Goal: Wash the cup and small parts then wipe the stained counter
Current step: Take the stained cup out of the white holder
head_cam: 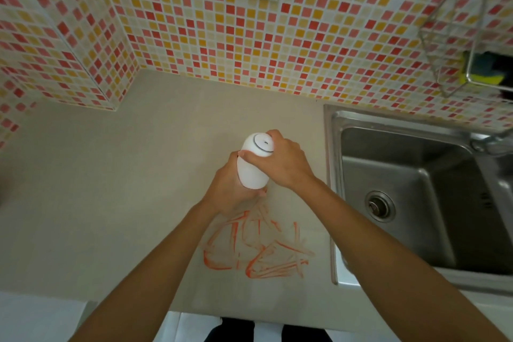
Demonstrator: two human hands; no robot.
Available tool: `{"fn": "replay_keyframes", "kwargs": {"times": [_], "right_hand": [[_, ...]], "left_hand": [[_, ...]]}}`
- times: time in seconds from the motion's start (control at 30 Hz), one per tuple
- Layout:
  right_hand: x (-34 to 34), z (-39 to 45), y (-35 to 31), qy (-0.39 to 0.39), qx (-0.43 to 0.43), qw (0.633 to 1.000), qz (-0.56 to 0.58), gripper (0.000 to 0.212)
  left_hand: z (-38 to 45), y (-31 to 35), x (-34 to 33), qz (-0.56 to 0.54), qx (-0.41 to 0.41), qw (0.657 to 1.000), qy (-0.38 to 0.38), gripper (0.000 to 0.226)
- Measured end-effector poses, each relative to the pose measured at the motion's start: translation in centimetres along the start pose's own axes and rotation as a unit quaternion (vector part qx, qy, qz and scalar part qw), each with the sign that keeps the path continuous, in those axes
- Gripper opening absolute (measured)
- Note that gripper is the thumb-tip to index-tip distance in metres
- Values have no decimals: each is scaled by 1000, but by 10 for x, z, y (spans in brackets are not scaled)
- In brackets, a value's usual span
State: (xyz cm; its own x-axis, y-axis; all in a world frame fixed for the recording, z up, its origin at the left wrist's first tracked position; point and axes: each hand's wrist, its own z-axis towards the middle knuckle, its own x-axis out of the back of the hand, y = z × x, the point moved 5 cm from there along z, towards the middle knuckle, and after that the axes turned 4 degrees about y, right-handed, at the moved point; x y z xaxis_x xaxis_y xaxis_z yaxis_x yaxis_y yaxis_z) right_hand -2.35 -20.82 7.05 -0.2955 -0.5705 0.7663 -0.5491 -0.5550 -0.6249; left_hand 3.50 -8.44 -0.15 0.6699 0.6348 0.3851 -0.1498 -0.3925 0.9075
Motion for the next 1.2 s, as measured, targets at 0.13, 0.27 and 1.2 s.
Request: {"fn": "replay_keyframes", "kwargs": {"times": [0.13,0.27,1.2], "right_hand": [[10,-3,0,-17,26,999,21,68],[25,-8,-6,-60,87,994,28,67],[27,-19,95,17,-181,867,465,64]], "left_hand": [[0,2,-1,16,5,1000,6,88],[0,0,1,8,-4,999,-34,87],[-17,-3,16,-55,20,992,110,83]]}}
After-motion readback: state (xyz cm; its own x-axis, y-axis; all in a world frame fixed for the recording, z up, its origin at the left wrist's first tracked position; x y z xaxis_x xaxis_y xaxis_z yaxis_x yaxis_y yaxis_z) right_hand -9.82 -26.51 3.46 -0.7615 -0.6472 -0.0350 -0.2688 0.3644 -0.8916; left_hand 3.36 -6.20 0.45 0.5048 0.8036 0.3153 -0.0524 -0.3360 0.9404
